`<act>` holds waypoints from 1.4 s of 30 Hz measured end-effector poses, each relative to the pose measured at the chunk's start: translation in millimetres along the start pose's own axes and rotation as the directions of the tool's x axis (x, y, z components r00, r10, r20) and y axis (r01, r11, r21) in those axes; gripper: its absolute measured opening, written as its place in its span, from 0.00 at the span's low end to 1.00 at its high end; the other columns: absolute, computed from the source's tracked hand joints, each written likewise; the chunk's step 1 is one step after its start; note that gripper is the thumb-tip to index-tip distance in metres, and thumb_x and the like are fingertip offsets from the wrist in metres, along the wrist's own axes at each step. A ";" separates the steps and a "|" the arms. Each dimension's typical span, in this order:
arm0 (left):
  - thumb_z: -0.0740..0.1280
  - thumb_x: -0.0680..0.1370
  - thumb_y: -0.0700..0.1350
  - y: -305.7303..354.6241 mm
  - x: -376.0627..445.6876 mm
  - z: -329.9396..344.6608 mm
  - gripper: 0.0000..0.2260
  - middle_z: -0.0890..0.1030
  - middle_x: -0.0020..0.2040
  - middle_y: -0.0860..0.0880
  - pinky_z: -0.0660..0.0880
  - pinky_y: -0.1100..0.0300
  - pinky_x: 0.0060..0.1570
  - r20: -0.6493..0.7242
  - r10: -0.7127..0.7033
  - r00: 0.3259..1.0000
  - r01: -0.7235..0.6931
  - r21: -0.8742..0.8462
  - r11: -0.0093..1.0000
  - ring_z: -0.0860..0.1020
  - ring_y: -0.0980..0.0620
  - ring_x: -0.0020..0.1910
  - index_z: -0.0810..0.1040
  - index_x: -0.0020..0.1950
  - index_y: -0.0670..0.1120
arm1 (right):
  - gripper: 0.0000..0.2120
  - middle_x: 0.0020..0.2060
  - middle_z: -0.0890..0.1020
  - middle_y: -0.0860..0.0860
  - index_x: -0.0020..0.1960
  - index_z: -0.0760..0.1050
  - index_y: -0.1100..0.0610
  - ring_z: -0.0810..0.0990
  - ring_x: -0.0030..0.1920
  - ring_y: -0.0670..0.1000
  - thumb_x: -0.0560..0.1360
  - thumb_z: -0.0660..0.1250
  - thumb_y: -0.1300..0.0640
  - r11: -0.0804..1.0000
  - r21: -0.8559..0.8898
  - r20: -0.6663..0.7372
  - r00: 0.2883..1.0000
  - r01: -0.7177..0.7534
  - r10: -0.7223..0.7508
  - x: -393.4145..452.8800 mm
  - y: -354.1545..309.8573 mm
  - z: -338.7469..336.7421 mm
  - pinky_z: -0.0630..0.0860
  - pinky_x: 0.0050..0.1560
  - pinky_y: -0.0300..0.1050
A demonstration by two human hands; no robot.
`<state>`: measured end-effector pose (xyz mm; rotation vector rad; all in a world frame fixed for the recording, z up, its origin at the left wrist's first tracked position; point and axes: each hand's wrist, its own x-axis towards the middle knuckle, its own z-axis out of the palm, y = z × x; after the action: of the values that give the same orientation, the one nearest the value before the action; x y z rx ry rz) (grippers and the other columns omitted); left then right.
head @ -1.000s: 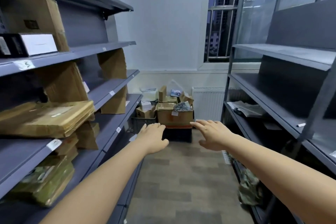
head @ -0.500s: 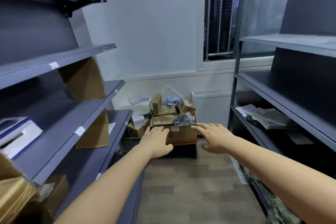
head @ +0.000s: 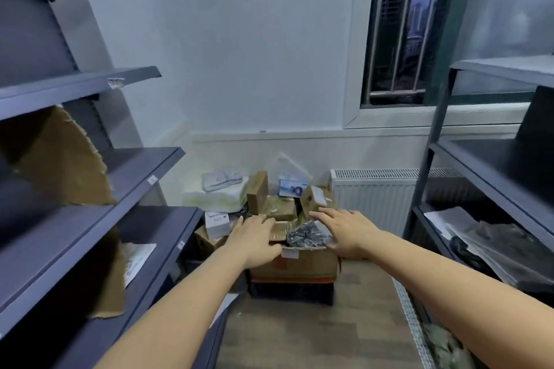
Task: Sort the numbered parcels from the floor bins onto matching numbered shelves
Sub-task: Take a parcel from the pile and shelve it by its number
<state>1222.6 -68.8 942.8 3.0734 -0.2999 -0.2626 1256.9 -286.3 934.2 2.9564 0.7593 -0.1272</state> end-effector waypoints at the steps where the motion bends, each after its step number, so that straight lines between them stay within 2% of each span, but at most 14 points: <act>1: 0.59 0.79 0.55 -5.4 18.1 0.0 0.31 0.56 0.79 0.46 0.50 0.47 0.76 0.015 -0.009 1.000 0.009 -0.001 1.000 0.55 0.46 0.77 0.55 0.79 0.47 | 0.36 0.78 0.55 0.49 0.79 0.47 0.46 0.61 0.75 0.55 0.78 0.63 0.48 1.000 0.007 0.011 1.000 0.010 -0.010 18.3 8.5 0.2 0.61 0.72 0.52; 6: 0.59 0.78 0.56 -42.1 117.3 4.2 0.32 0.56 0.79 0.46 0.50 0.47 0.76 0.050 -0.062 0.997 0.063 -0.023 0.998 0.55 0.46 0.77 0.54 0.79 0.48 | 0.36 0.79 0.53 0.50 0.79 0.47 0.47 0.60 0.75 0.56 0.78 0.62 0.50 0.998 0.024 0.075 0.996 0.049 -0.051 108.5 47.5 11.5 0.60 0.72 0.52; 10: 0.59 0.77 0.57 -74.4 201.2 7.7 0.33 0.56 0.79 0.46 0.52 0.48 0.75 0.057 -0.052 0.997 0.054 -0.025 0.998 0.56 0.46 0.77 0.54 0.79 0.47 | 0.35 0.78 0.53 0.50 0.79 0.47 0.47 0.61 0.75 0.56 0.78 0.62 0.50 0.998 0.026 0.077 0.995 0.055 -0.057 195.3 72.6 23.1 0.63 0.71 0.54; 14: 0.60 0.77 0.58 -121.1 289.8 6.1 0.33 0.61 0.77 0.46 0.56 0.48 0.74 0.047 -0.046 0.998 0.048 -0.038 0.998 0.60 0.46 0.75 0.57 0.78 0.47 | 0.34 0.78 0.55 0.50 0.79 0.48 0.47 0.61 0.74 0.56 0.78 0.61 0.51 0.998 0.054 0.085 0.996 0.036 -0.040 292.4 90.8 30.9 0.63 0.72 0.54; 17: 0.60 0.77 0.58 -155.7 353.3 1.2 0.32 0.61 0.77 0.45 0.54 0.47 0.75 0.076 -0.060 0.995 0.063 -0.038 0.997 0.60 0.46 0.75 0.58 0.78 0.47 | 0.35 0.78 0.56 0.51 0.79 0.49 0.48 0.62 0.74 0.56 0.77 0.61 0.51 0.997 0.067 0.106 0.994 0.027 -0.034 358.5 104.2 34.5 0.61 0.72 0.53; 25: 0.61 0.75 0.57 -220.9 488.6 26.4 0.30 0.68 0.72 0.47 0.62 0.47 0.70 0.177 -0.119 0.977 0.136 -0.090 0.987 0.67 0.46 0.69 0.62 0.75 0.49 | 0.33 0.77 0.58 0.51 0.79 0.49 0.48 0.63 0.74 0.56 0.79 0.60 0.50 0.993 0.114 0.188 0.981 0.026 -0.047 502.2 141.0 73.5 0.61 0.72 0.53; 29: 0.62 0.76 0.58 -243.1 538.5 55.9 0.33 0.66 0.73 0.45 0.65 0.49 0.69 0.242 -0.174 0.955 0.211 -0.135 0.968 0.68 0.44 0.69 0.57 0.78 0.49 | 0.34 0.78 0.56 0.51 0.80 0.47 0.48 0.63 0.74 0.57 0.78 0.60 0.51 0.991 0.123 0.245 0.966 0.046 -0.075 559.6 157.9 108.2 0.62 0.72 0.55; 32: 0.64 0.74 0.60 -255.6 571.6 82.1 0.35 0.66 0.73 0.46 0.67 0.49 0.67 0.258 -0.232 0.938 0.279 -0.164 0.946 0.69 0.46 0.68 0.58 0.77 0.48 | 0.35 0.78 0.56 0.51 0.80 0.47 0.49 0.63 0.73 0.57 0.78 0.60 0.49 0.991 0.116 0.290 0.953 0.062 -0.093 598.8 169.8 138.7 0.61 0.72 0.54; 37: 0.65 0.74 0.63 -268.4 623.2 122.7 0.41 0.61 0.76 0.47 0.70 0.52 0.64 0.222 -0.304 0.926 0.349 -0.204 0.915 0.67 0.48 0.69 0.50 0.79 0.48 | 0.33 0.78 0.55 0.51 0.79 0.46 0.49 0.61 0.74 0.57 0.80 0.59 0.49 0.986 0.150 0.340 0.933 0.067 -0.115 647.1 187.1 186.8 0.59 0.73 0.55; 42: 0.67 0.73 0.63 -274.0 660.6 155.3 0.46 0.59 0.77 0.47 0.71 0.50 0.64 0.231 -0.361 0.904 0.414 -0.256 0.873 0.65 0.47 0.71 0.43 0.79 0.46 | 0.32 0.77 0.58 0.51 0.79 0.50 0.50 0.62 0.73 0.56 0.80 0.58 0.46 0.974 0.209 0.342 0.926 0.089 -0.158 677.4 196.6 221.3 0.58 0.72 0.54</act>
<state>1886.2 66.7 665.6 2.7789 0.3374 -0.5419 1930.5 -158.2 657.9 2.9209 0.9209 -0.7649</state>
